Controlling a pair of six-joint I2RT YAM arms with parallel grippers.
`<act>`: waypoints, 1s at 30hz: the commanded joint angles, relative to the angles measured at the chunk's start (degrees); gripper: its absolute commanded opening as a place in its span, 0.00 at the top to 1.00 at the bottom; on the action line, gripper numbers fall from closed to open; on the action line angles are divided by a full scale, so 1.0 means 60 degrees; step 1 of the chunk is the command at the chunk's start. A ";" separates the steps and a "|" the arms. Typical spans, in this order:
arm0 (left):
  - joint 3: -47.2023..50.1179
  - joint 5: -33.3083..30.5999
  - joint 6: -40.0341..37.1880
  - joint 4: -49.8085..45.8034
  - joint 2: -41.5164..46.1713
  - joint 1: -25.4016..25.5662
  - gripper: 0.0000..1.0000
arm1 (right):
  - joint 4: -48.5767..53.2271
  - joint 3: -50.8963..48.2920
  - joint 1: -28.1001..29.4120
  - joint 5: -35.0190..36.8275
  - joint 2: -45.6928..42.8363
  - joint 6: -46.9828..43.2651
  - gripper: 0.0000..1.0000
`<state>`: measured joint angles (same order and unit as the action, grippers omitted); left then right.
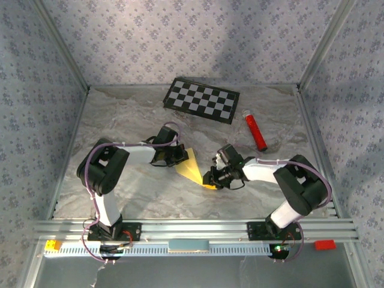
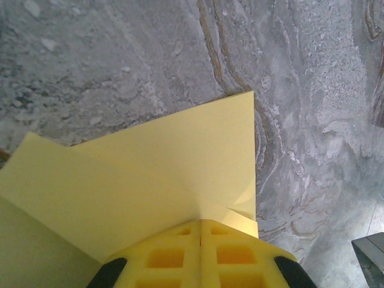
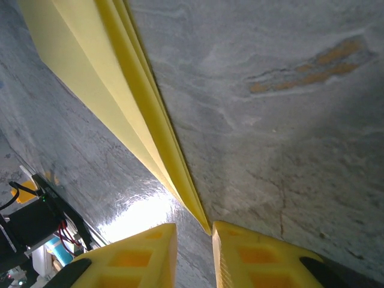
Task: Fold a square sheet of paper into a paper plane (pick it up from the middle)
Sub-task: Fourth fold the wing at the center of the table.
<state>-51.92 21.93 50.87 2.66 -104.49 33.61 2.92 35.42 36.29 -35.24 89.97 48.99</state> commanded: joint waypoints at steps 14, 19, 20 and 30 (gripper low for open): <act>0.0153 -0.0140 0.0149 -0.0663 -0.0208 -0.0138 0.95 | -0.0235 0.0553 0.0235 0.0234 0.0400 0.0300 0.77; 0.0134 -0.0140 0.0162 -0.0678 -0.0208 -0.0158 0.95 | 0.0459 0.0797 0.0296 0.0649 0.0437 -0.0168 0.76; 0.0139 -0.0125 0.0164 -0.0673 -0.0217 -0.0155 0.95 | 0.0762 0.0931 0.0321 0.0840 0.0406 -0.0364 0.76; 0.0158 -0.0092 0.0178 -0.0620 -0.0193 -0.0161 0.95 | 0.1130 0.1597 0.0468 0.1252 0.0885 -0.0999 0.75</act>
<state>-51.92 22.70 51.77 2.59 -104.49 32.99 7.70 43.40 38.57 -28.86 93.14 45.08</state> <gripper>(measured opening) 0.051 0.247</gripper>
